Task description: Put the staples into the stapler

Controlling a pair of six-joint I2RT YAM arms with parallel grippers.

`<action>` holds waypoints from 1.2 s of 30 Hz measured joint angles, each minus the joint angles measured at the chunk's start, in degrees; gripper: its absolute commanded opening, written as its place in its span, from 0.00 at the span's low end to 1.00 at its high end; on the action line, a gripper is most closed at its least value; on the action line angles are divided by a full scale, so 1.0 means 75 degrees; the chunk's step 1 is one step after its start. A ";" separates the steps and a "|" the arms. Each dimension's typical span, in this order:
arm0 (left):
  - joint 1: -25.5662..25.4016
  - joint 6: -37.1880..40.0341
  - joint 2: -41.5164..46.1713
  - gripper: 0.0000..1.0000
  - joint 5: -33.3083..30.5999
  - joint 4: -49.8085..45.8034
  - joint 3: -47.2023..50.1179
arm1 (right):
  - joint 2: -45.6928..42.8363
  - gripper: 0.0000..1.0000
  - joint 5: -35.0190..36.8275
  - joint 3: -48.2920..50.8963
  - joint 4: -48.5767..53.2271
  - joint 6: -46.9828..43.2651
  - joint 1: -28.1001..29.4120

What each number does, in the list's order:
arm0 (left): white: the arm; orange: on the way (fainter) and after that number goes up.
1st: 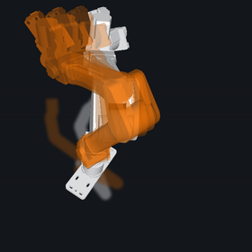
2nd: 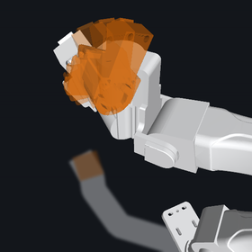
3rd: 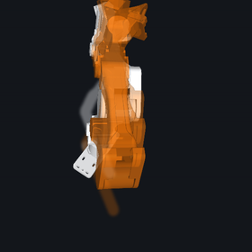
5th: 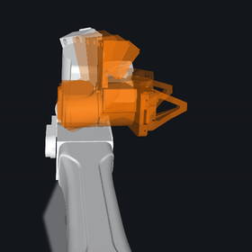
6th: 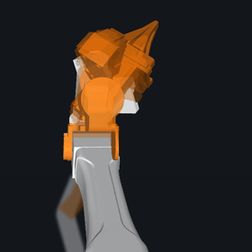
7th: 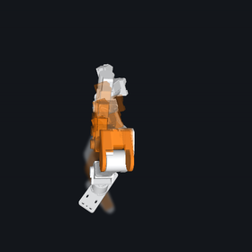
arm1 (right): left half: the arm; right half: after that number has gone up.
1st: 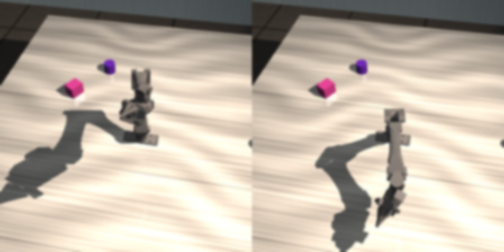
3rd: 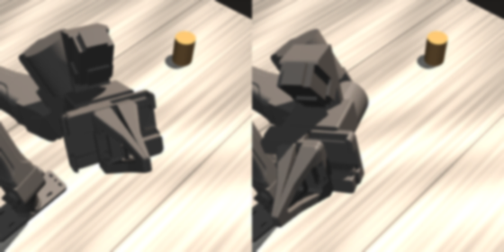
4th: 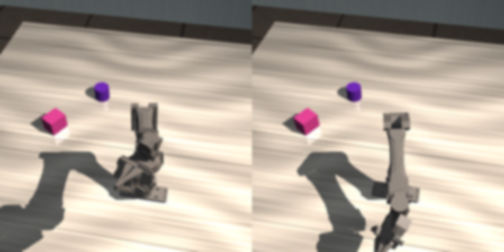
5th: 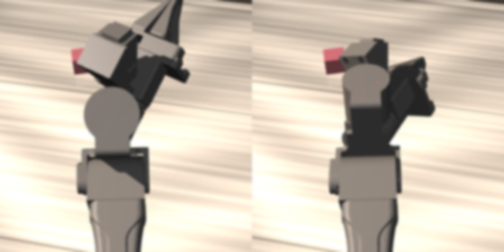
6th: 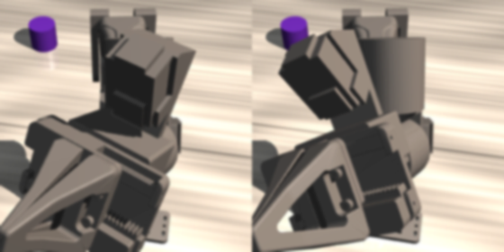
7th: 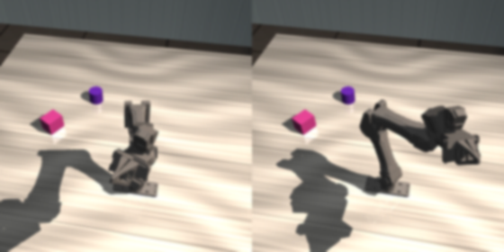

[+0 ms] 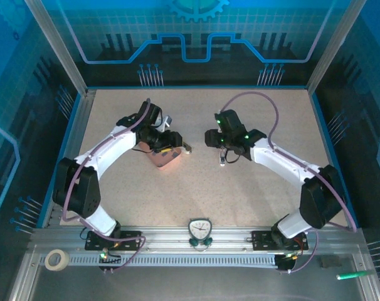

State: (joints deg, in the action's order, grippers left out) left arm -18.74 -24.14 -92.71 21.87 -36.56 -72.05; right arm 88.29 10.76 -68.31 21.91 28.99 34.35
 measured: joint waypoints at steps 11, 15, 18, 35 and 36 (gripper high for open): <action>0.1032 0.0032 0.0172 0.58 -0.0399 -0.0044 0.0111 | 0.2655 0.59 -0.0895 -0.2232 0.0866 -0.1821 0.0516; 0.1338 0.0041 0.0391 0.58 -0.0446 -0.0085 0.0146 | 0.3722 0.59 -0.1072 -0.2946 0.1224 -0.2384 0.0516; 0.1443 0.0073 0.0513 0.58 -0.0493 -0.0087 0.0146 | 0.4287 0.59 -0.1131 -0.3305 0.1466 -0.2719 0.0516; 0.1480 0.0090 0.0554 0.58 -0.0545 -0.0114 0.0230 | 0.5496 0.57 -0.1416 -0.4575 0.1708 -0.3483 0.0495; 0.1480 0.0090 0.0554 0.58 -0.0545 -0.0117 0.0227 | 0.5578 0.57 -0.1448 -0.4642 0.1702 -0.3506 0.0478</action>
State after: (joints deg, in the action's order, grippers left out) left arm -7.64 -23.46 -88.55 17.78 -37.43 -70.35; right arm 130.13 -0.10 -103.13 34.68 2.70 37.93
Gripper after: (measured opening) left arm 0.584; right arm 0.574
